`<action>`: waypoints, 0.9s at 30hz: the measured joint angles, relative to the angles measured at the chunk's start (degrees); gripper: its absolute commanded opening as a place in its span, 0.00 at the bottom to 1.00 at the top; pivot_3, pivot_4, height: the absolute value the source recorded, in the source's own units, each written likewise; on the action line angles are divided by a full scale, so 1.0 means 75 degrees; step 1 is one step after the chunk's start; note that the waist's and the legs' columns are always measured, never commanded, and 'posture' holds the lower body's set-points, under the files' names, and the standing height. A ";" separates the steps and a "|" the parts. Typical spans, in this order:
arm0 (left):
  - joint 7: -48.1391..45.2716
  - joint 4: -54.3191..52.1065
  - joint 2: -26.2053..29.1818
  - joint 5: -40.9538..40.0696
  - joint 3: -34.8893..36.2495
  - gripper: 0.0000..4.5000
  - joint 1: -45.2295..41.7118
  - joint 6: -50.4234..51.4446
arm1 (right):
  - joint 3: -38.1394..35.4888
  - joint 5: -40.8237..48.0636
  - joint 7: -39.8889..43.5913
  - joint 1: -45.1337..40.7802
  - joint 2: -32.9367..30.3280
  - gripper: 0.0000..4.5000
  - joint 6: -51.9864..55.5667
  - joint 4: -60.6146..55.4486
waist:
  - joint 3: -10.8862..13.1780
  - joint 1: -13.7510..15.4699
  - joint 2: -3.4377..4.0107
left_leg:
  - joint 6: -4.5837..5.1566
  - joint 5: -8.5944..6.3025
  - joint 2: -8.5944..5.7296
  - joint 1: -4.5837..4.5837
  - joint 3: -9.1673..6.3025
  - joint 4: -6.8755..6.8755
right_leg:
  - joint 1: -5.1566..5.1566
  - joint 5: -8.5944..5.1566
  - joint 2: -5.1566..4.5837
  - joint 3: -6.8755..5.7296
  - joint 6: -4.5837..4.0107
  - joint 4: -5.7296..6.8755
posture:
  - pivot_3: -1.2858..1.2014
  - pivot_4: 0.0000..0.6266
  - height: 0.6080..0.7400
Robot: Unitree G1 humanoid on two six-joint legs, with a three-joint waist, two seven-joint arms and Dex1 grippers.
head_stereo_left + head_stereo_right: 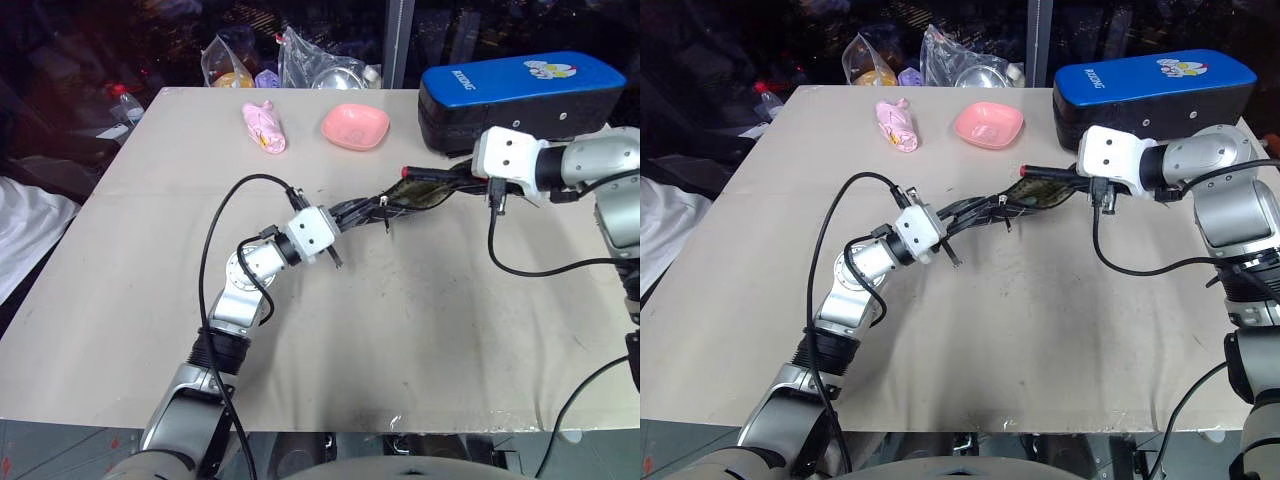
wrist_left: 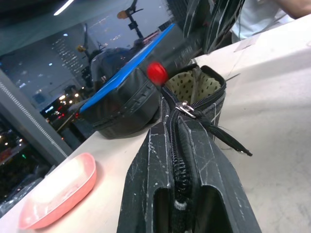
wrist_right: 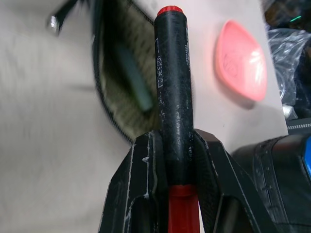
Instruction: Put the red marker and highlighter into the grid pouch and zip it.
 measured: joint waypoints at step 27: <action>0.0022 -0.0001 -0.0329 0.0161 -0.0137 0.00 0.0140 -0.0150 | 0.0629 -0.0779 0.0528 -0.0574 0.0479 0.05 -0.1803 0.0781 | 0.0000 -0.0013 0.0001 | -0.0001 0.0000 0.0003 0.0006 0.0002 -0.0001 | 0.0000 0.0000 0.0001 0.0003 0.0000 0.0003 | 0.52 0.24 1.00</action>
